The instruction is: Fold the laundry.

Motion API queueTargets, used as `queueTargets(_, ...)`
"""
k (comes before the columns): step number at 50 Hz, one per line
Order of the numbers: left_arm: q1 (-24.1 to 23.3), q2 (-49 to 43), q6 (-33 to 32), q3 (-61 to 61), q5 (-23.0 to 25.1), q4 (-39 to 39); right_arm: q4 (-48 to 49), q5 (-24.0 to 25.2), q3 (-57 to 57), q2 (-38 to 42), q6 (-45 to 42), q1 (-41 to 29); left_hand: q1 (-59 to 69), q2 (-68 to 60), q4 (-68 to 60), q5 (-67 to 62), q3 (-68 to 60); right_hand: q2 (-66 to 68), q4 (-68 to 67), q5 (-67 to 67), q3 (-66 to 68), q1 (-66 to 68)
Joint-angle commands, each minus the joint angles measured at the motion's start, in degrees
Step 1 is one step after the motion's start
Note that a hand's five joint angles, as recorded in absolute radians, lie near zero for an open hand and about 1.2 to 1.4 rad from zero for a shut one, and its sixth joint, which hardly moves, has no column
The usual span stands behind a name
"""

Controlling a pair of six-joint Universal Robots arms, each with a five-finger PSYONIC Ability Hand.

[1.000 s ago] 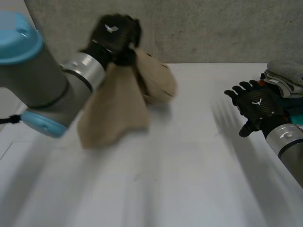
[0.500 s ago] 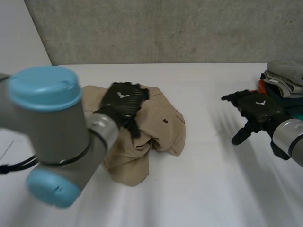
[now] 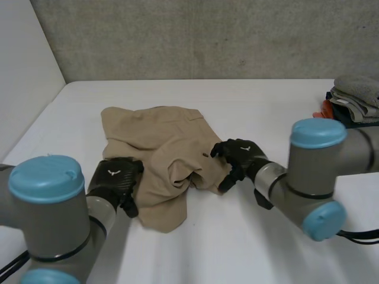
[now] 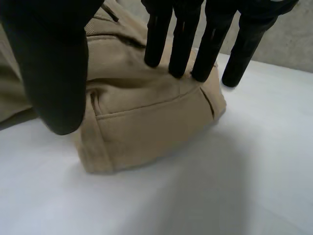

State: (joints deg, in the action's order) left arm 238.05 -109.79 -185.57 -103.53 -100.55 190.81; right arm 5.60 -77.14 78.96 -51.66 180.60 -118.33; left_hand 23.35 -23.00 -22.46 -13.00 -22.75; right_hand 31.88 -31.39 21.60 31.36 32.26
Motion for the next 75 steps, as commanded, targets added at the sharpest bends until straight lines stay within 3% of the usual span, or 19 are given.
queueTargets(1, -0.3, -4.8, 2.2, 5.5, 4.7, -0.3, 3.5, -2.8, -2.6, 2.5, -0.2, -3.0, 56.6, -56.9, -57.5, -56.9, -57.2, 48.1, -48.6, 48.3, 48.6, 47.7)
queueTargets(8, 0.0, 5.6, 1.3, 9.3, 4.6, -0.4, 7.1, -4.3, -2.3, -8.9, -3.0, -2.2, 56.6, -57.0, -57.5, -57.0, -57.3, 48.1, -48.6, 48.4, 48.6, 47.7)
queueTargets(14, 2.2, 17.5, 1.0, 14.9, 4.9, -0.9, 3.3, -1.5, -5.1, -24.0, -16.1, 2.4, 56.6, -57.0, -57.5, -57.0, -57.3, 48.1, -48.6, 48.4, 48.6, 47.7)
queueTargets(19, 3.5, 26.1, 1.0, 23.2, 5.0, -8.0, -2.8, -0.3, -12.8, -30.2, -20.9, 5.3, 56.6, -57.0, -57.5, -57.0, -57.3, 48.1, -48.6, 48.4, 48.6, 47.7)
queueTargets(24, 4.0, 27.2, 1.6, 30.8, 5.5, -13.1, -5.6, -0.3, -20.7, -32.4, -20.7, 6.3, 56.6, -57.0, -57.5, -57.0, -57.3, 48.1, -48.6, 48.4, 48.6, 47.7)
queueTargets(29, 4.2, 25.1, 2.0, 33.5, 6.7, -14.1, -6.8, -0.7, -24.5, -29.2, -20.6, 6.2, 56.6, -57.0, -57.5, -57.0, -57.3, 48.1, -48.6, 48.4, 48.6, 47.7)
queueTargets(37, 6.2, 7.8, 2.1, 34.2, 7.6, -13.1, -7.0, -3.7, -25.1, -15.6, -20.6, 5.2, 56.6, -57.0, -57.5, -57.0, -57.3, 48.1, -48.6, 48.4, 48.6, 47.7)
queueTargets(47, 11.8, -19.9, 1.8, 49.4, 11.2, 1.1, 3.1, -12.5, -33.2, 6.9, -21.3, 3.5, 56.6, -57.0, -57.5, -57.0, -57.3, 48.1, -48.6, 48.4, 48.6, 47.7)
queueTargets(48, 12.3, -21.3, 1.7, 50.9, 11.9, 2.5, 6.0, -14.2, -35.4, 9.9, -21.4, 3.0, 56.6, -57.0, -57.5, -57.0, -57.3, 20.4, -20.9, 20.6, 20.9, 20.0)
queueTargets(49, 13.1, -23.8, 1.7, 53.5, 12.9, 5.2, 7.5, -14.8, -36.4, 11.2, -21.5, 2.8, 23.4, -23.7, -24.3, -23.7, -24.0, -6.2, 5.7, -5.9, -5.7, -6.6)
queueTargets(50, 13.5, -24.5, 1.9, 54.7, 13.4, 6.3, 9.1, -15.4, -37.3, 12.4, -21.5, 2.7, -0.6, 0.3, -0.3, 0.3, 0.0, -21.9, 21.4, -21.6, -21.4, -22.3)
queueTargets(51, 13.7, -24.8, 2.0, 55.3, 13.4, 7.1, 10.4, -15.9, -38.2, 13.3, -21.7, 2.5, -12.8, 12.5, 12.0, 12.5, 12.2, -21.9, 21.4, -21.6, -21.4, -22.3)
queueTargets(53, 13.8, -24.5, 2.1, 55.8, 13.5, 9.7, 12.8, -16.7, -39.5, 14.3, -21.9, 2.4, -11.0, 10.6, 10.1, 10.6, 10.4, -21.9, 21.4, -21.6, -21.4, -22.3)
queueTargets(56, 13.5, -23.5, 2.1, 54.8, 13.1, 10.5, 12.3, -16.0, -37.8, 10.7, -22.0, 2.2, -11.5, 11.1, 10.6, 11.1, 10.9, -21.9, 21.4, -21.6, -21.4, -22.3)
queueTargets(61, 12.4, -10.9, 0.7, 43.2, 11.1, 9.5, 10.0, -13.7, -27.7, -0.3, -22.8, 2.7, -10.5, 10.1, 9.6, 10.1, 9.8, -21.9, 21.4, -21.6, -21.4, -22.3)
queueTargets(67, 11.8, 3.2, -3.7, 26.0, 11.1, 7.5, 1.0, -3.4, -13.1, -13.3, -26.8, 3.3, -6.8, 6.4, 5.9, 6.4, 6.2, -21.9, 21.4, -21.6, -21.4, -22.3)
queueTargets(69, 11.7, 8.4, -6.7, 18.0, 11.1, 4.7, -2.9, -1.0, -10.0, -15.1, -28.0, 3.6, 5.9, -6.3, -6.8, -6.3, -6.5, -20.5, 20.0, -20.2, -20.0, -20.9)
queueTargets(70, 11.7, 10.4, -8.0, 14.7, 11.2, 3.4, -7.3, 0.8, -6.7, -16.6, -29.1, 4.5, 10.0, -10.4, -10.9, -10.4, -10.6, -11.0, 10.5, -10.7, -10.4, -11.3)
queueTargets(75, 9.6, 18.3, -13.8, -1.5, 11.3, -2.2, -16.5, 3.4, 1.1, -19.4, -30.6, 6.9, 28.4, -28.7, -29.3, -28.7, -29.0, 6.6, -7.1, 6.9, 7.1, 6.2)
